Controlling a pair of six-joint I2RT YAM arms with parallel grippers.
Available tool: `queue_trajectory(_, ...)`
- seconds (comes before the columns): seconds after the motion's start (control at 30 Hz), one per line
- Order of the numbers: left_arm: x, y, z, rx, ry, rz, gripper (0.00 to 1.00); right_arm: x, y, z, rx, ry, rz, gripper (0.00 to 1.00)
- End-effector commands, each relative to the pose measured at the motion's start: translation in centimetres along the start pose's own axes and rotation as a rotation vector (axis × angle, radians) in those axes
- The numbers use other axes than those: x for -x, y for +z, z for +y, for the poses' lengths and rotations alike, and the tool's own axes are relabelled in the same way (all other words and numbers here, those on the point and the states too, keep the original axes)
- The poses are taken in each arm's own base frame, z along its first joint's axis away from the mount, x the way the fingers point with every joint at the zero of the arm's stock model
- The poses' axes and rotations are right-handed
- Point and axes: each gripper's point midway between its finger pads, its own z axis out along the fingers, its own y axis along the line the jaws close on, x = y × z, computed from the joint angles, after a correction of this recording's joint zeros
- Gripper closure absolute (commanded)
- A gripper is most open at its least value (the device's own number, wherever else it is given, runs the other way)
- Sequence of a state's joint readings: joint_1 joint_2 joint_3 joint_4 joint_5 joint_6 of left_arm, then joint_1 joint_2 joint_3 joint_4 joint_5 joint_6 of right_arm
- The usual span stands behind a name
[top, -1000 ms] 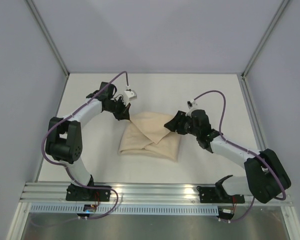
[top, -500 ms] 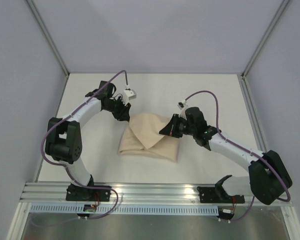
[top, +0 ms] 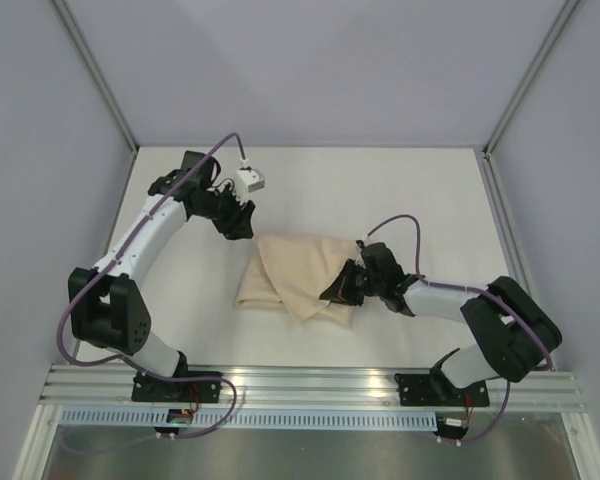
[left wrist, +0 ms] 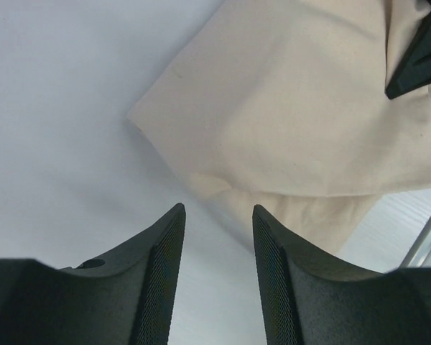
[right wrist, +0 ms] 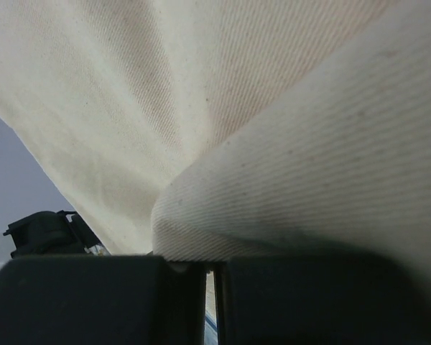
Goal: Prepare the surgical pack
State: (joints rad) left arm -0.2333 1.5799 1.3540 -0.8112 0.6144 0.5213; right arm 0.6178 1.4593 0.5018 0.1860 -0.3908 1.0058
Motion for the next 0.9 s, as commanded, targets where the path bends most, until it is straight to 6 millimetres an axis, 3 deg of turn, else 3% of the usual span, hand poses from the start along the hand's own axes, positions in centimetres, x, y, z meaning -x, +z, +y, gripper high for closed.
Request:
queue_trajectory(0.0,-0.9,-2.0,-1.6,0.01,-0.026,0.035,0.48,-0.2,0.9,-3.5,-0.149,0.009,-0.023,0.99)
queue_trajectory(0.1,-2.6,-2.2,-2.8,-0.007,-0.048,0.063,0.48,1.6,1.6,-3.7,-0.189,-0.021,-0.068,0.99)
queue_trajectory(0.13,-2.6,-2.2,-3.1,-0.01,-0.056,0.059,0.48,3.2,2.0,-2.1,-0.166,-0.048,-0.091,0.99)
queue_trajectory(0.17,-2.8,-2.2,-3.2,-0.013,-0.068,0.061,0.48,3.7,2.8,-2.5,-0.186,-0.052,-0.069,0.99)
queue_trajectory(0.23,-2.4,-2.1,-3.1,-0.01,-0.081,0.056,0.48,5.5,3.0,-2.6,-0.222,-0.09,-0.044,1.0)
queue_trajectory(0.27,-1.8,-2.2,-3.1,-0.002,-0.084,0.05,0.48,7.2,3.5,-1.3,-0.208,-0.109,-0.052,0.99)
queue_trajectory(0.33,-1.1,-1.7,-3.5,-0.007,-0.069,0.059,0.48,8.9,3.3,-0.9,-0.222,-0.15,-0.051,1.0)
queue_trajectory(0.37,-0.8,-1.6,-3.2,0.018,-0.057,0.064,0.48,10.5,3.3,0.9,-0.197,-0.182,-0.07,0.99)
queue_trajectory(0.43,-0.3,-1.0,-3.2,0.033,-0.024,0.067,0.48,11.5,3.0,0.2,-0.236,-0.207,-0.047,1.0)
queue_trajectory(0.47,-0.2,-0.5,-3.4,0.028,0.002,0.073,0.48,12.4,2.9,1.2,-0.225,-0.219,-0.056,0.99)
queue_trajectory(0.53,-1.2,-0.1,-4.2,-0.018,0.034,0.101,0.5,12.7,2.4,0.6,-0.237,-0.203,-0.042,0.99)
queue_trajectory(0.57,-2.8,0.4,-5.4,-0.082,0.044,0.123,0.5,12.5,2.1,0.7,-0.222,-0.198,-0.034,1.0)
queue_trajectory(0.63,-4.6,0.4,-6.1,-0.117,0.164,0.13,0.51,11.3,2.0,0.6,-0.195,-0.173,-0.014,0.99)
queue_trajectory(0.67,-6.8,1.0,-6.6,-0.139,0.178,0.16,0.51,10.7,2.0,0.6,-0.179,-0.158,0.001,0.99)
queue_trajectory(0.87,-10.4,3.0,-10.2,-0.249,0.296,0.235,0.52,9.0,1.3,-0.2,-0.153,-0.114,-0.017,0.99)
